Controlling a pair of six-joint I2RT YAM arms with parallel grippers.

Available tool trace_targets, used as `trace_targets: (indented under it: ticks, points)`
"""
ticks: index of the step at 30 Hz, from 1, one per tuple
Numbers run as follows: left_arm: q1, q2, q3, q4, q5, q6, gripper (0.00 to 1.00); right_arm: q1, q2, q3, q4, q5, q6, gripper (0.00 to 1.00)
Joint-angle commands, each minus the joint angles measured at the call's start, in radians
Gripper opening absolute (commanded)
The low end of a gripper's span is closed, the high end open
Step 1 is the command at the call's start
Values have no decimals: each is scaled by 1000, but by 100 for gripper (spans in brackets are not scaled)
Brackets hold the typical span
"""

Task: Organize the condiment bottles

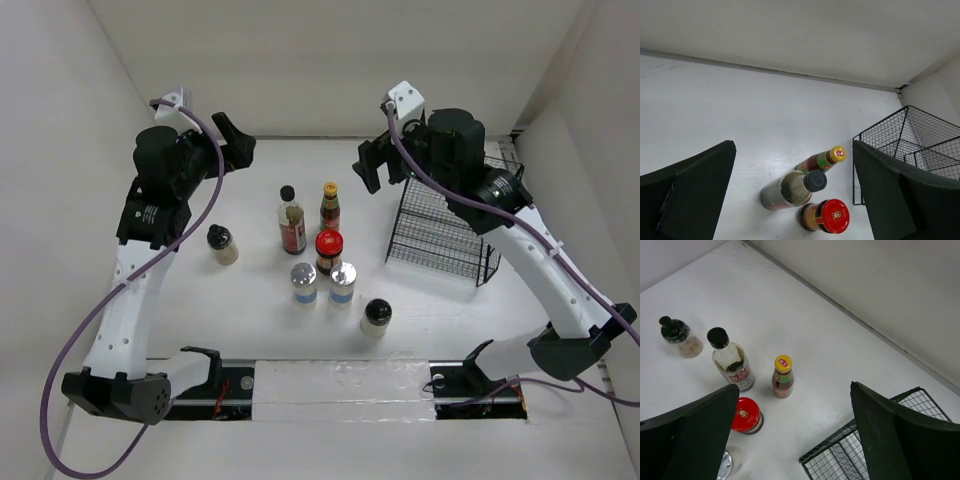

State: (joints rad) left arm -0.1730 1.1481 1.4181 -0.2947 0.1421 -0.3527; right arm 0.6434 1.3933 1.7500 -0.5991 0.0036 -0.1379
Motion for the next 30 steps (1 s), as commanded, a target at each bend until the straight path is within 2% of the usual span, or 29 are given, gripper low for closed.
trace_targets:
  ticks: [1, 3, 4, 5, 6, 7, 8, 9, 10, 11, 12, 13, 14, 15, 16, 19, 22, 26, 30]
  points:
    - [1, -28, 41, 17, 39, -19, 100, 30, -27, -13, 59, -16, 6, 97]
    - [1, -37, 41, 5, 39, -28, 100, 30, -17, -35, 84, -62, 6, 79]
    - [1, -37, 41, 5, 39, -28, 100, 39, -17, -35, 93, -77, 6, 63]
    - [1, -37, 29, 5, 30, -44, 100, 48, -7, -35, 93, -86, 15, 27]
    - [1, -47, 15, 5, 30, -54, 100, 48, 10, -35, 93, -86, 15, 11]
    - [1, -47, 15, 5, 18, -66, 100, 65, 19, -35, 93, -86, 15, 1]
    - [1, -47, 5, 5, 17, -75, 100, 74, 29, -35, 84, -86, 15, 0]
    - [1, -56, 5, 5, 17, -87, 100, 88, 44, -35, 84, -86, 15, 0]
    - [1, -65, 5, 5, -27, -88, 63, 97, 44, -35, 84, -77, 6, 0]
    - [1, -65, -5, 5, -57, -107, 35, 111, 53, -35, 102, -77, 6, 6]
    - [1, -65, -5, -13, -87, -133, 17, 111, 53, -61, 116, -77, 6, 33]
    - [-8, -65, 5, -65, -129, -155, 4, 122, 53, -76, 133, -77, 6, 51]
    - [-8, -65, 15, -92, -201, -179, 0, 122, 53, -89, 153, -77, 6, 68]
    - [-8, -56, 15, -121, -228, -199, 0, 122, 53, -98, 182, -91, 6, 81]
    - [-8, -56, 5, -179, -260, -250, 5, 131, 65, -98, 191, -91, 6, 92]
    - [-8, -77, -60, -214, -329, -293, 33, 131, 120, -98, 212, -142, 6, 93]
    - [-8, -110, -110, -215, -329, -304, 55, 145, 185, -75, 235, -181, -3, 93]
    - [-8, -122, -136, -195, -276, -304, 57, 154, 280, -38, 285, -238, -3, 93]
    - [-60, -131, -145, -195, -288, -295, 57, 165, 361, -17, 357, -248, -3, 93]
